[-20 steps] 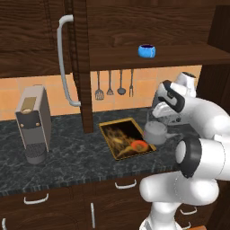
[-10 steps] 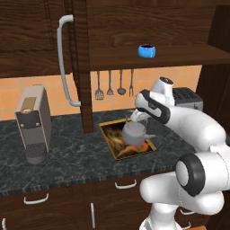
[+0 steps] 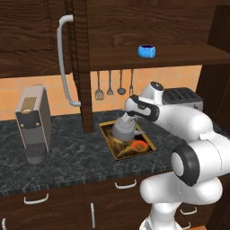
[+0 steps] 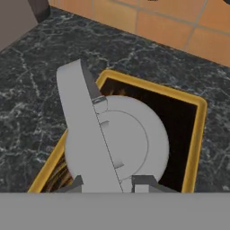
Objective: Pick the kettle from the counter and place it on the tray. Then pick the mug from the cabinet and place it on the tray. Then close the cabinet doors.
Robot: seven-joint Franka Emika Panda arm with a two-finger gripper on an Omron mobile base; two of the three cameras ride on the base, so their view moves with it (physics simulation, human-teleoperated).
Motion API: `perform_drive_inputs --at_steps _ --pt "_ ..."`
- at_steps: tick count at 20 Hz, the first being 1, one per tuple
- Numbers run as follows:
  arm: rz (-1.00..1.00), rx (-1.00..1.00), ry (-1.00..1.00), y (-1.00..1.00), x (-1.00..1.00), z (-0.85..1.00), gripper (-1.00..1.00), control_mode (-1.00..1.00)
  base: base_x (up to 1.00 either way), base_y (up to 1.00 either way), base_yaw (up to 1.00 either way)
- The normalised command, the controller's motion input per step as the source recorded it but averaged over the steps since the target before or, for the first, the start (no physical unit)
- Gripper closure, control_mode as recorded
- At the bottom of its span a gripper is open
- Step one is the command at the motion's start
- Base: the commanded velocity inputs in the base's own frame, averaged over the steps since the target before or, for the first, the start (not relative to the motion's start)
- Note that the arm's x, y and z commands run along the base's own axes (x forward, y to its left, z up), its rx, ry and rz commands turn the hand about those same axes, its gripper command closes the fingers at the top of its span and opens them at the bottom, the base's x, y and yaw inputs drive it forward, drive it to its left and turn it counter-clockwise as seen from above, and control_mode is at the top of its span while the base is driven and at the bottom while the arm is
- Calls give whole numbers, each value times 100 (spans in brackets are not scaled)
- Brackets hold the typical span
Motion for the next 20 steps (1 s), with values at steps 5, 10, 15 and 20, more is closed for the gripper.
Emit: perform_drive_inputs --at_steps 5,10,15,20 --pt "4 0 0 0 49 -21 100 -100 0 0 0" --pt "3 -1 0 -1 45 -17 100 -100 0 0 0" --pt "2 -2 3 -4 35 -22 100 -100 0 0 0" --pt "0 -1 1 7 3 -21 -100 -100 0 0 0"
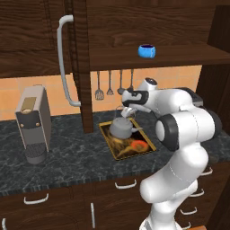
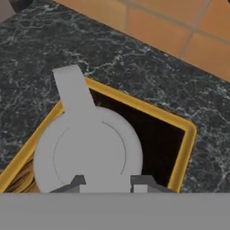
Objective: Pick the kettle from the counter and place it on the tray. Then pick the mug from the cabinet and place it on the tray. Then close the cabinet doors.
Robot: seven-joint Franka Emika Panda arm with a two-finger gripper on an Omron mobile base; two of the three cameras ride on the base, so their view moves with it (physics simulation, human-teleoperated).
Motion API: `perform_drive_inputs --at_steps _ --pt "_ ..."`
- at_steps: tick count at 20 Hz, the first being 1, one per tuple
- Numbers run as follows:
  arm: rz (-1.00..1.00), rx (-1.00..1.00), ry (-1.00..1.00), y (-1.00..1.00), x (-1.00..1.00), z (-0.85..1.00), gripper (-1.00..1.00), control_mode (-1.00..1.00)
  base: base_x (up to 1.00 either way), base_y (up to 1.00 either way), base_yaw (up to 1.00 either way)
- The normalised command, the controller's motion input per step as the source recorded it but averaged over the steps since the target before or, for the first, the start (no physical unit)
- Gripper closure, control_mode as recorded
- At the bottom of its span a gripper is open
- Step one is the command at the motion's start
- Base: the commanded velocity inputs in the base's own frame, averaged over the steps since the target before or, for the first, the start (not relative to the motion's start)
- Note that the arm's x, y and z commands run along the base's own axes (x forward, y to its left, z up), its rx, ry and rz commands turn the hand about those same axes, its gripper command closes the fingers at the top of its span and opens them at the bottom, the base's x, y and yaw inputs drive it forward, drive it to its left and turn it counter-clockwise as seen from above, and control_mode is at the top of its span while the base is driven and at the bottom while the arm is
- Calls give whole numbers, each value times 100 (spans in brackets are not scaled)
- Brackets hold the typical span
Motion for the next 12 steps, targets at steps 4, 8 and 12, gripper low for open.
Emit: perform_drive_inputs --at_steps 4,8,12 --pt "0 0 0 8 0 -6 -100 -100 0 0 0" --pt "0 0 -3 5 -3 0 -100 -100 0 0 0" --pt "0 0 -21 0 -20 14 -100 -100 0 0 0"
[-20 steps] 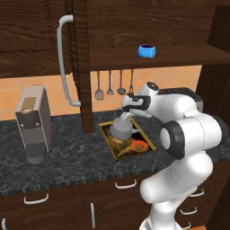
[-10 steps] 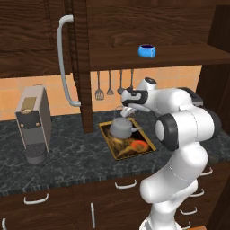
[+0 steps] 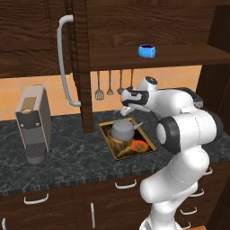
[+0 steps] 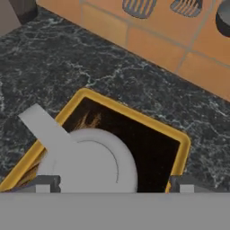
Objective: Pick the kettle from the counter and place it on the tray. Then pick the mug from the cabinet and place it on the tray. Then close the cabinet doors.
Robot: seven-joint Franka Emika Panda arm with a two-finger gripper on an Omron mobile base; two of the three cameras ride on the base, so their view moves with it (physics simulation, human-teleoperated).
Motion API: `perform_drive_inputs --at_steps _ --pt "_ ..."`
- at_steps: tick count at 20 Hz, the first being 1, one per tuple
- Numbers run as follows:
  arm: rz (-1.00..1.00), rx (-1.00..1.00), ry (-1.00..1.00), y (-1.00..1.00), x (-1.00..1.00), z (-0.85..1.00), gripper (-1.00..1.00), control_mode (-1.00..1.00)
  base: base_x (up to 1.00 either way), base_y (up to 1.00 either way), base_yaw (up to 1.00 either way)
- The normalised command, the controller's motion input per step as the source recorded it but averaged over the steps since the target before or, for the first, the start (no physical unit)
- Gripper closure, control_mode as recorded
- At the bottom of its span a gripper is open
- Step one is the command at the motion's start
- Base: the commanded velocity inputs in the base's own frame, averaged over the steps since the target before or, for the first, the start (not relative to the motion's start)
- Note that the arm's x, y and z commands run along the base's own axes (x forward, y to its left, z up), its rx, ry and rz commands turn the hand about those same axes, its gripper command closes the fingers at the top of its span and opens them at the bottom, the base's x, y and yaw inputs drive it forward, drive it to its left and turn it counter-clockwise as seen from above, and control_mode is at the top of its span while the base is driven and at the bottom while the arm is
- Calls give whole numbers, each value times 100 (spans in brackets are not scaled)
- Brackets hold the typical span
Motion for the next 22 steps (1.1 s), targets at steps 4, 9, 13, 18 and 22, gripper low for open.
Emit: perform_drive_inputs --at_steps 4,9,13,18,22 --pt "0 0 -23 0 -32 34 -100 -100 0 0 0" --pt "-3 0 -23 -4 -58 38 -100 -100 0 0 0" --pt "-10 4 -18 -27 -52 47 -100 -100 0 0 0" --pt "-25 13 -2 -39 -38 59 -100 -100 0 0 0" --pt "-25 12 -1 -39 -29 66 -100 -100 0 0 0"
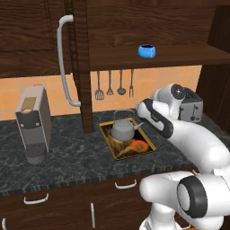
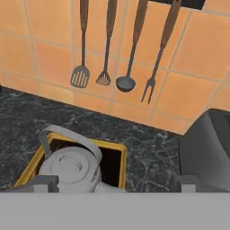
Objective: Pick the kettle from the counter and place it on the tray. Then pick the mug from the cabinet and place it on the tray. Then close the cabinet doors.
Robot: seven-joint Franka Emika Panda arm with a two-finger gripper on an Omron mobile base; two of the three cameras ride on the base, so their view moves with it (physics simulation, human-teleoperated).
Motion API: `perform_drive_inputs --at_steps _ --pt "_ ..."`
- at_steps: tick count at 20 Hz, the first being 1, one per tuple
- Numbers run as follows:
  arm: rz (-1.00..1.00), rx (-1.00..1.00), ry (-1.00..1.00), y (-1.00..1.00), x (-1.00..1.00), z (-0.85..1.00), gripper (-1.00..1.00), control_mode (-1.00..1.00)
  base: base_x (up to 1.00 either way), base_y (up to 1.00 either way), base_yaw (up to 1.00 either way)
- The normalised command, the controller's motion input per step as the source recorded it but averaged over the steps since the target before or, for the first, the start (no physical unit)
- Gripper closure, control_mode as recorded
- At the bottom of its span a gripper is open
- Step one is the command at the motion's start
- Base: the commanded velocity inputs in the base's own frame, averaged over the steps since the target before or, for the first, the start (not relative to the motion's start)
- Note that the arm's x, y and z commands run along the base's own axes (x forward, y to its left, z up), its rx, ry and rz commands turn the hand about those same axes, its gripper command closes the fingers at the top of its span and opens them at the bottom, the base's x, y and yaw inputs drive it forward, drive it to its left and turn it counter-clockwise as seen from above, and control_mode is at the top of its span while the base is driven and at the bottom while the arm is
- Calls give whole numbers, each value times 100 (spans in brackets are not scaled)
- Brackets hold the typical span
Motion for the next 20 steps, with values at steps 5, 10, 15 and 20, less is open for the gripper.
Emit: perform_drive_inputs --at_steps 5,10,15,20 --pt "-20 9 -7 -27 -35 68 -100 -100 0 0 0" --pt "-7 5 -23 -17 -41 68 -100 -100 0 0 0" --pt "-5 1 -24 -5 -46 53 -100 -100 0 0 0" --pt "2 -3 -6 7 -16 16 -100 -100 0 0 0"
